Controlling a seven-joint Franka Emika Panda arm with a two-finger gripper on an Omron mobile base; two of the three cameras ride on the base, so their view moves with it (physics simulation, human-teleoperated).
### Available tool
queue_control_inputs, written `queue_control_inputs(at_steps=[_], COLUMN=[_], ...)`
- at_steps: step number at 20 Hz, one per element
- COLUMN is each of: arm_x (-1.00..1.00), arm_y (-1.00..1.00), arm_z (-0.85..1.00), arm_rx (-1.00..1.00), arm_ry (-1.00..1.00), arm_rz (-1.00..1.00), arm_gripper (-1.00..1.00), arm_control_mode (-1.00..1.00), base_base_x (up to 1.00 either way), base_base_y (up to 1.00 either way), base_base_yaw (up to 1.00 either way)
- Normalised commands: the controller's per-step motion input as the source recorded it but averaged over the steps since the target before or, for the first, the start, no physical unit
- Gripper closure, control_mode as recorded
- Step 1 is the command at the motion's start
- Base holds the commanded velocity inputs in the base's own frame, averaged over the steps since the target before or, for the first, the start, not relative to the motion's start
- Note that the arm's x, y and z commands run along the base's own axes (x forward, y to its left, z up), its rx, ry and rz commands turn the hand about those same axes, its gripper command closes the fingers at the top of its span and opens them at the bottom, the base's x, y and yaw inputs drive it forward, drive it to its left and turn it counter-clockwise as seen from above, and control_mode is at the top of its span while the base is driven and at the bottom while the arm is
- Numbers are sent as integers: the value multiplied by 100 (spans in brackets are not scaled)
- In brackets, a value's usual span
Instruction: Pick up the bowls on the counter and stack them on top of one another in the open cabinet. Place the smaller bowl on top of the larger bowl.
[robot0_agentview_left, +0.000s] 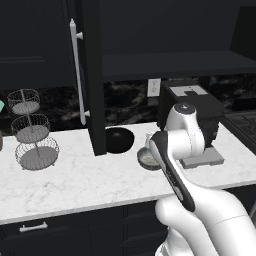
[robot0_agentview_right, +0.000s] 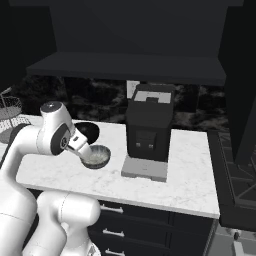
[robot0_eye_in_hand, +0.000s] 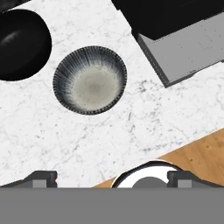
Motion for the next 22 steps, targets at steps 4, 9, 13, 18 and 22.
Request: queue_control_inputs(at_steps=[4, 9, 13, 18, 22], arm_x=[0, 0, 7, 29, 41], arm_y=[-21, -20, -5, 0, 0], arm_z=[-14, -19, -29, -25, -16], arm_rx=[0, 0, 0, 0, 0], arm_ry=[0, 0, 0, 1, 2], arm_rz=[-2, -1, -3, -4, -1], arm_gripper=[-100, -100, -100, -100, -100], arm_control_mode=[-100, -100, -100, -100, -100], base_base_x=[0, 0, 0, 0, 0], base_base_y=[0, 0, 0, 0, 0], base_base_yaw=[0, 0, 0, 0, 0])
